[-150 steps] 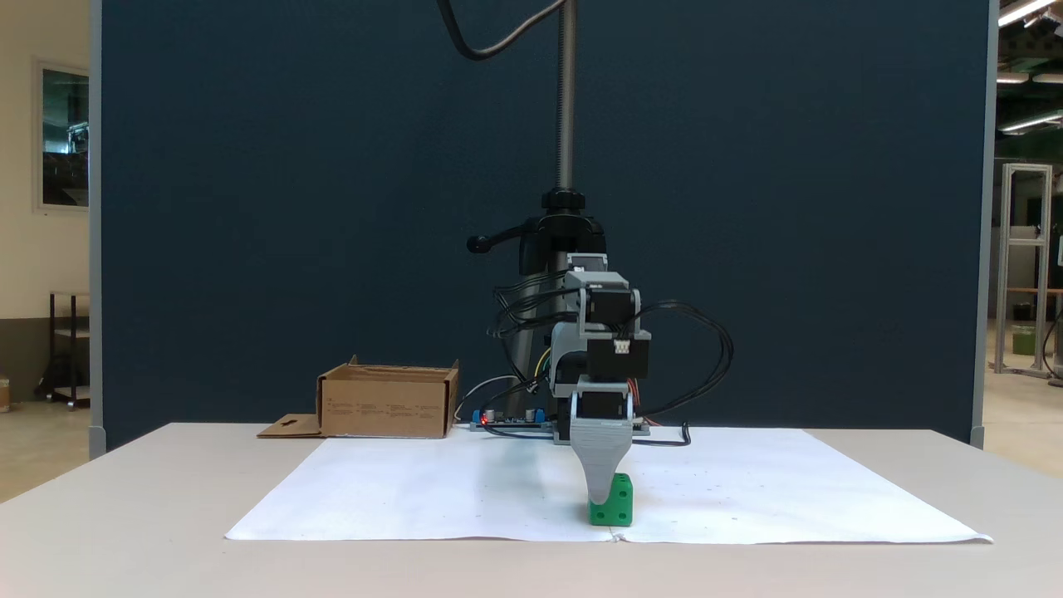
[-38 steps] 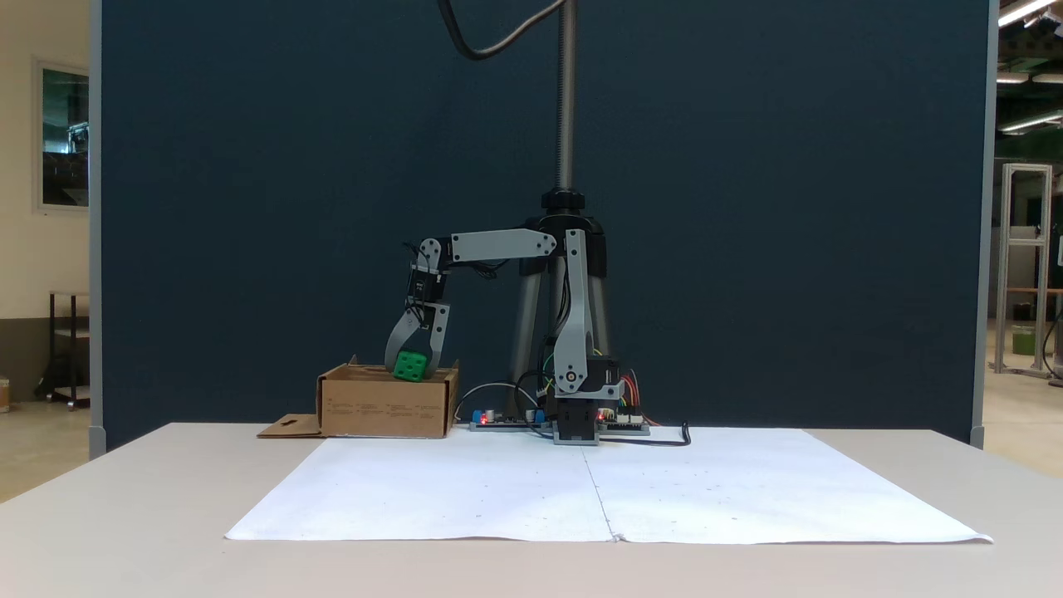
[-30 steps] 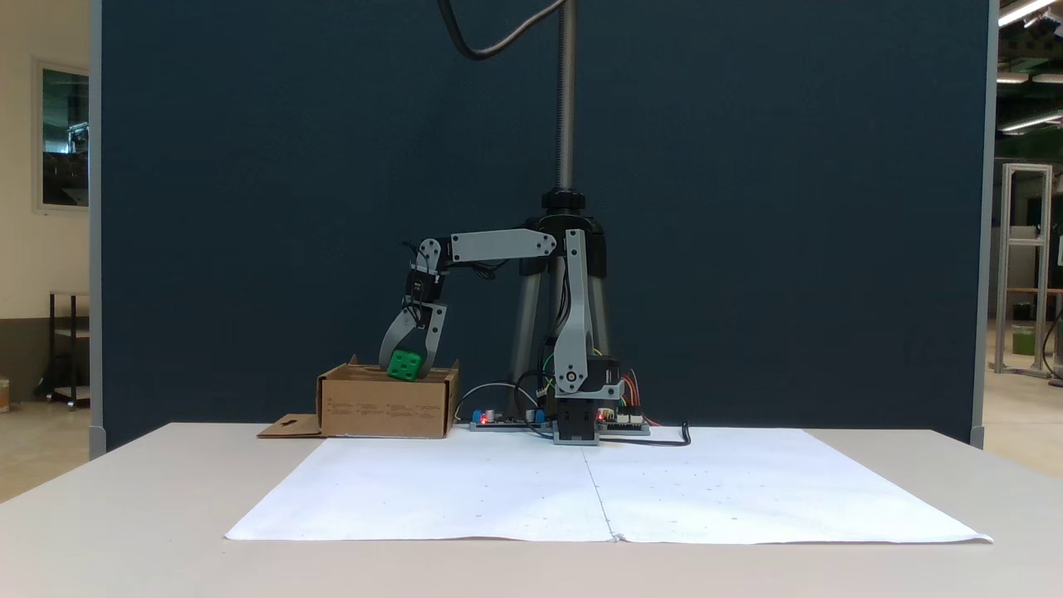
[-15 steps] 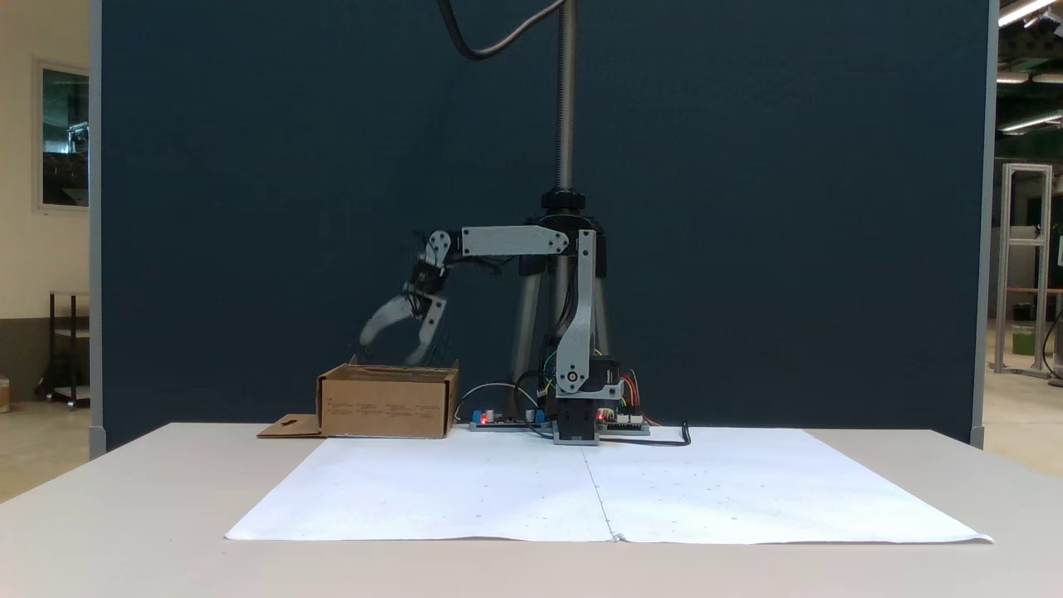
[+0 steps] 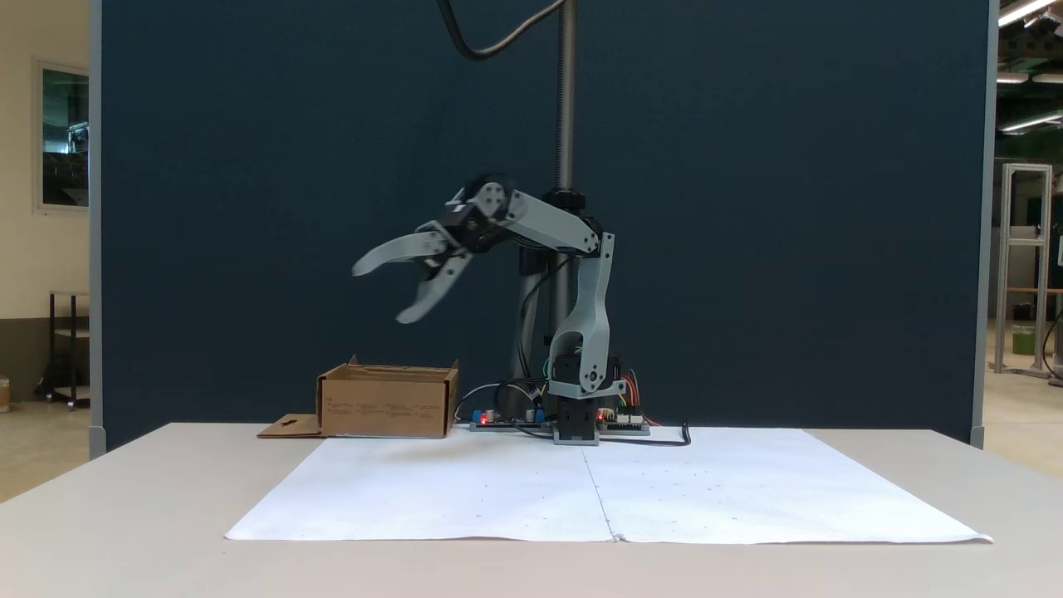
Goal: Grasp a green dice and put it in the bin.
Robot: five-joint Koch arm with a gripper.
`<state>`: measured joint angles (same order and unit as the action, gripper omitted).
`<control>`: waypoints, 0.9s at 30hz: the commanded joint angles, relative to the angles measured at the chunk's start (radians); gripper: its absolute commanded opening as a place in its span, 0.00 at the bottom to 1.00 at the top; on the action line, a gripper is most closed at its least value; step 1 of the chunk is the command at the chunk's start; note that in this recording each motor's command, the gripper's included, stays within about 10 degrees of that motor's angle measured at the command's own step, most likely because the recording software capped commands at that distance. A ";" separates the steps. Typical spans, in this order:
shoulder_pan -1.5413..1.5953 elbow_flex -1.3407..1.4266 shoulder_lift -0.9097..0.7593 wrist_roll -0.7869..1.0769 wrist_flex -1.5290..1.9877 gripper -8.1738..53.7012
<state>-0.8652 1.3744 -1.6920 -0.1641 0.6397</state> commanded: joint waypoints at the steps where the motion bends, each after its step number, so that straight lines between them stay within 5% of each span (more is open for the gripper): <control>1: 0.144 -0.055 -0.031 -0.074 -0.055 0.85; 8: 0.515 0.003 -0.005 -0.071 -0.138 0.85; 27: 0.787 1.062 -0.383 0.114 -0.856 0.83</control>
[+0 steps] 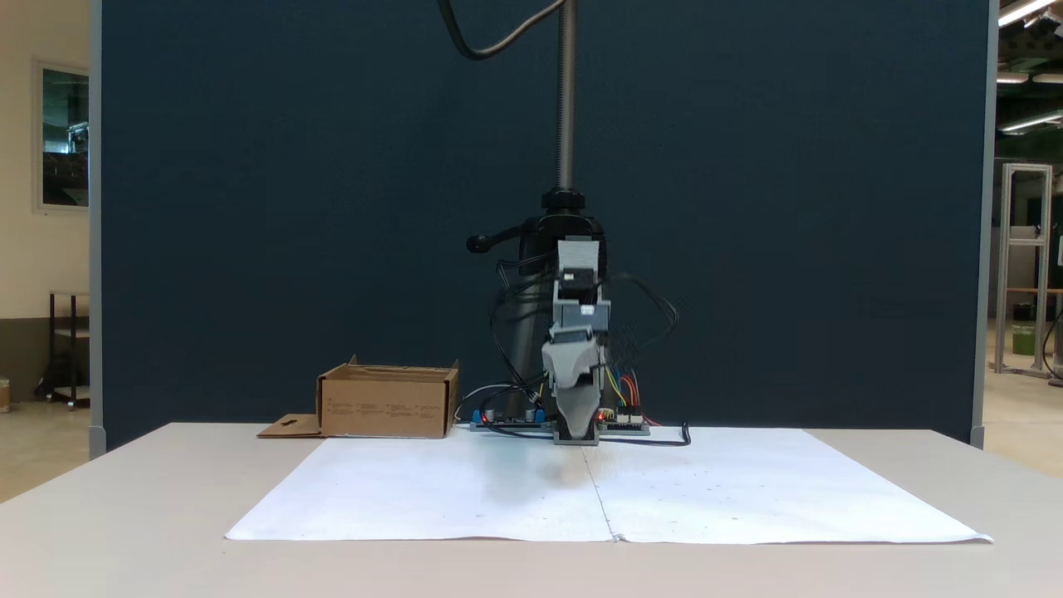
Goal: Grasp a green dice and put it in the bin.
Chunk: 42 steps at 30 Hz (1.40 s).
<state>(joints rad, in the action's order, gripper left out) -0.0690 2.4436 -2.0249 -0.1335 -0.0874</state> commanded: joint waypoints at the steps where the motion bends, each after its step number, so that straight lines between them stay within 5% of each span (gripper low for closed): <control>1: -0.012 0.032 -0.063 0.095 -0.164 0.83; 15: 0.034 0.523 -0.327 0.127 -0.642 0.82; 22: 0.063 0.644 -0.330 0.138 -0.871 0.82; 42: 0.077 0.686 -0.347 0.144 -1.244 0.84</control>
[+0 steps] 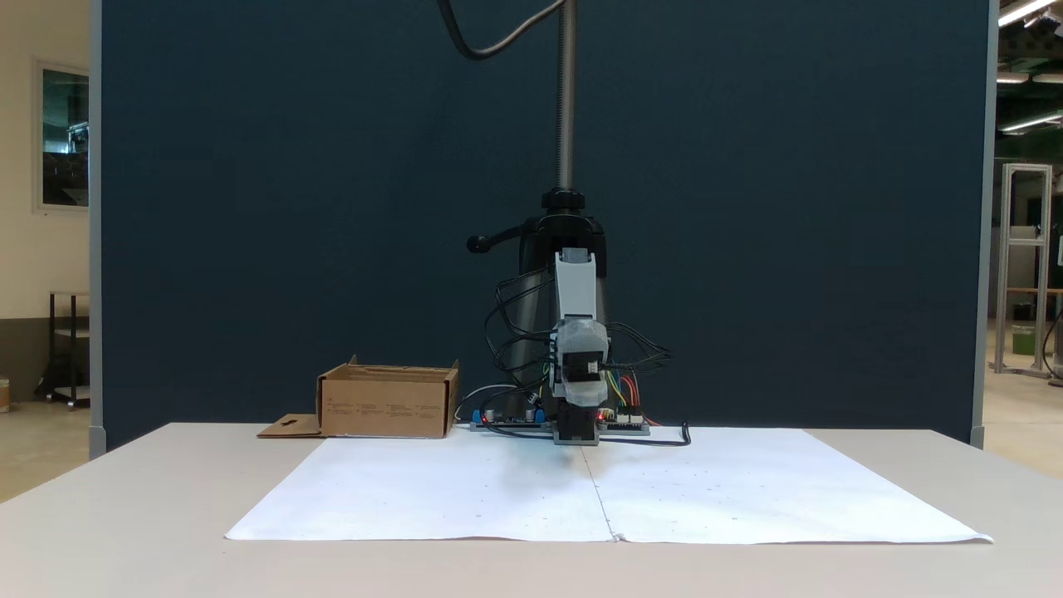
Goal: Grasp a green dice and put it in the bin.
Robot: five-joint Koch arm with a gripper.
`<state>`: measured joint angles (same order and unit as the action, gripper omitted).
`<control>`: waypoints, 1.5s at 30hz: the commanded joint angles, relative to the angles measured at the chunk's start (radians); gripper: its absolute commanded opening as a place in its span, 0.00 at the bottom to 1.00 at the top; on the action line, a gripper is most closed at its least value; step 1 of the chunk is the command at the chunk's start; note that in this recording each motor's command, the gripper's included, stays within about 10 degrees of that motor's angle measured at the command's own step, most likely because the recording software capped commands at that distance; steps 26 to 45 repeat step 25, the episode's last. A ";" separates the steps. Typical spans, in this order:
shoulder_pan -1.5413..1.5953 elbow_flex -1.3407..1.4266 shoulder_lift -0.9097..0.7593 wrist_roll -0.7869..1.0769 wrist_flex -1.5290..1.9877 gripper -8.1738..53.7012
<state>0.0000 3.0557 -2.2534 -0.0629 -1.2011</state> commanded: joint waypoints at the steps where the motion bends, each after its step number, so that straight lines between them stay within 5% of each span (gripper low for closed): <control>1: 0.008 0.074 -0.118 0.074 -0.147 0.84; 45: -0.029 0.074 -0.114 0.074 -0.373 0.85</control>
